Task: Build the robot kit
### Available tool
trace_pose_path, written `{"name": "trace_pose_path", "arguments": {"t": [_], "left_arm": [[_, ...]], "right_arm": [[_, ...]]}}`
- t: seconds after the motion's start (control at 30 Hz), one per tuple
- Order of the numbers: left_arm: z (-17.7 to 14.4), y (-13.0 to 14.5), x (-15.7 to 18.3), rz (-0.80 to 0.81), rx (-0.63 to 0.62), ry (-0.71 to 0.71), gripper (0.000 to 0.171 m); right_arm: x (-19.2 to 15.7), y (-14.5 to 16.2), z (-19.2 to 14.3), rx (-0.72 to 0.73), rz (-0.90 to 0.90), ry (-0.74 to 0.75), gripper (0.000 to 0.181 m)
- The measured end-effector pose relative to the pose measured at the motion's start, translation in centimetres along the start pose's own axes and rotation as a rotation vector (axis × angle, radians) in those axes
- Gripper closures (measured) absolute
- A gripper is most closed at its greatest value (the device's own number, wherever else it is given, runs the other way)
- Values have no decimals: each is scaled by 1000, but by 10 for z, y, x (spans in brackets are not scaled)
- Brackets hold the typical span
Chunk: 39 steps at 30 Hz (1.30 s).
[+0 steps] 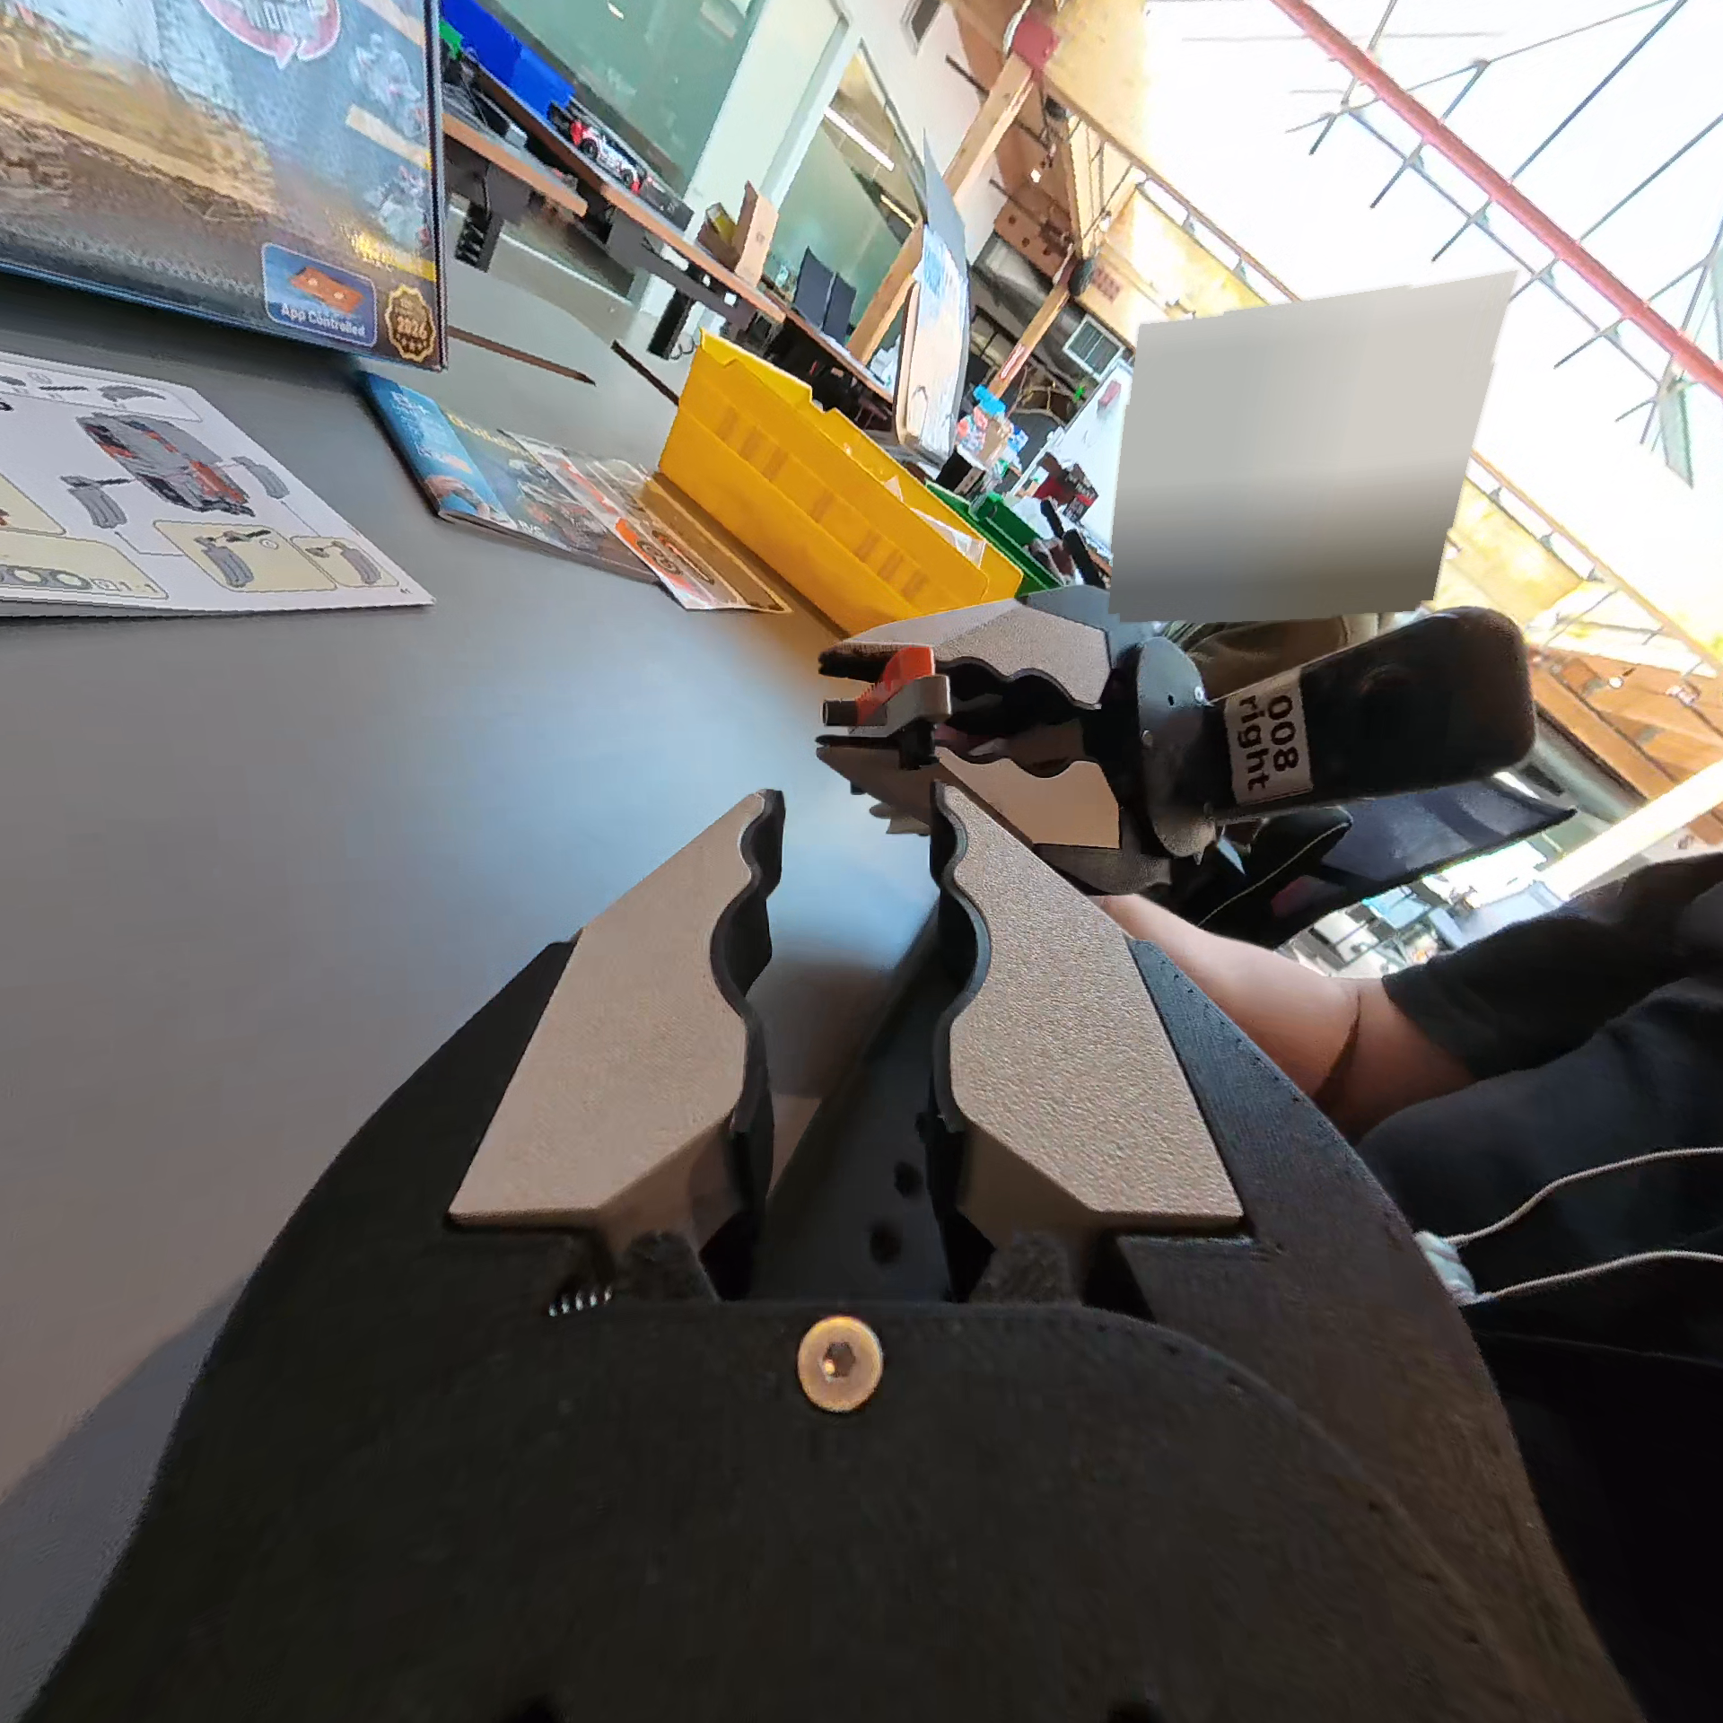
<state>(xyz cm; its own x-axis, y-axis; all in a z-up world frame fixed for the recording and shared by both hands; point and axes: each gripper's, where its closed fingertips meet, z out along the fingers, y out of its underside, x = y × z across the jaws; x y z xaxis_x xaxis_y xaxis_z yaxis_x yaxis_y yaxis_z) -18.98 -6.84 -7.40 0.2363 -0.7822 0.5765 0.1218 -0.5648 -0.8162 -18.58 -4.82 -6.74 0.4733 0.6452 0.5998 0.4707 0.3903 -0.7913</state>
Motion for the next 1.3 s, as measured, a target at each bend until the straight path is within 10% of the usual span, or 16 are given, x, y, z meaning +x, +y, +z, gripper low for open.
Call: {"name": "trace_pose_path", "arguments": {"t": [0.83, 0.97, 1.3], "left_arm": [[-2, -2, -1, -35, 19, 17, 142], [-2, -1, 7, -22, 7, 64, 167], [-8, -4, 15, 33, 43, 79, 171]], "right_arm": [[-11, 2, 1, -7, 7, -68, 166], [-13, 5, 3, -28, 20, -83, 166], [-4, -12, -5, 35, -272, 62, 167]]}}
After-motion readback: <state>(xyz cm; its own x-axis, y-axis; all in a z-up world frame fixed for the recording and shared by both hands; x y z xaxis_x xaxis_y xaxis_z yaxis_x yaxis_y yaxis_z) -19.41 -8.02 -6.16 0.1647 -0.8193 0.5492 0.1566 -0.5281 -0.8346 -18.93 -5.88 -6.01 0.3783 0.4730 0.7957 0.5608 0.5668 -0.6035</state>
